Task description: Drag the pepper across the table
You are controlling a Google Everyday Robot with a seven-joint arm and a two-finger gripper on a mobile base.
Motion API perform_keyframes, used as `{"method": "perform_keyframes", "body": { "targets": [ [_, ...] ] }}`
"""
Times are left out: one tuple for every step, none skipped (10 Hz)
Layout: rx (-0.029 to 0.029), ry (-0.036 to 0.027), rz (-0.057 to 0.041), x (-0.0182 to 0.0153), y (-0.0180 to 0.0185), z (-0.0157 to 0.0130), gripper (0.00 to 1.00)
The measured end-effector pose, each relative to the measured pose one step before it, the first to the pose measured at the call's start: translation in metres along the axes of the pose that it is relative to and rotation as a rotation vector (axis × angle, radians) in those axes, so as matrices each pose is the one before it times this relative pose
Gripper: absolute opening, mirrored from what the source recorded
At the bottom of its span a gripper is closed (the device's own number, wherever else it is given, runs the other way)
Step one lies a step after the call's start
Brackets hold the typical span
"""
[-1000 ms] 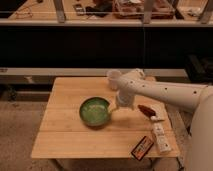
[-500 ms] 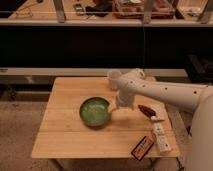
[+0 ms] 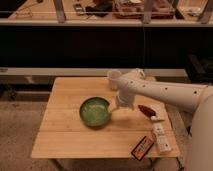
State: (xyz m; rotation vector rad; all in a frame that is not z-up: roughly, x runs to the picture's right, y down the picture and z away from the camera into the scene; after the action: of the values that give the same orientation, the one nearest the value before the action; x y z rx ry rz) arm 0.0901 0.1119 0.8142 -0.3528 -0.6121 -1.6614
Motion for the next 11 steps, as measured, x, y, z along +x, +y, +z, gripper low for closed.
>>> {"method": "perform_keyframes", "body": {
  "targets": [
    [0.00002, -0.00001, 0.00022, -0.00005, 0.00008, 0.00000, 0.78],
    [-0.00004, -0.00004, 0.00001, -0.00001, 0.00004, 0.00003, 0.78],
    [0.00001, -0.00002, 0.00004, -0.00002, 0.00000, -0.00001, 0.78],
    [0.00001, 0.00003, 0.00004, 0.00001, -0.00001, -0.00002, 0.78],
    [0.00002, 0.00006, -0.00006, 0.00002, -0.00003, -0.00001, 0.78],
    [0.00001, -0.00007, -0.00001, -0.00004, 0.00002, 0.00002, 0.78],
    [-0.00003, 0.00003, 0.00001, 0.00002, 0.00000, -0.00002, 0.78],
    [-0.00005, 0.00000, -0.00009, 0.00000, 0.00000, 0.00002, 0.78],
    [-0.00079, 0.00086, -0.00506, 0.00044, 0.00016, -0.00020, 0.78],
    [-0.00287, 0.00134, -0.00906, 0.00068, 0.00095, -0.00054, 0.78],
    [-0.02590, 0.01072, -0.03604, 0.00355, 0.00858, -0.00294, 0.78]
  ]
}}
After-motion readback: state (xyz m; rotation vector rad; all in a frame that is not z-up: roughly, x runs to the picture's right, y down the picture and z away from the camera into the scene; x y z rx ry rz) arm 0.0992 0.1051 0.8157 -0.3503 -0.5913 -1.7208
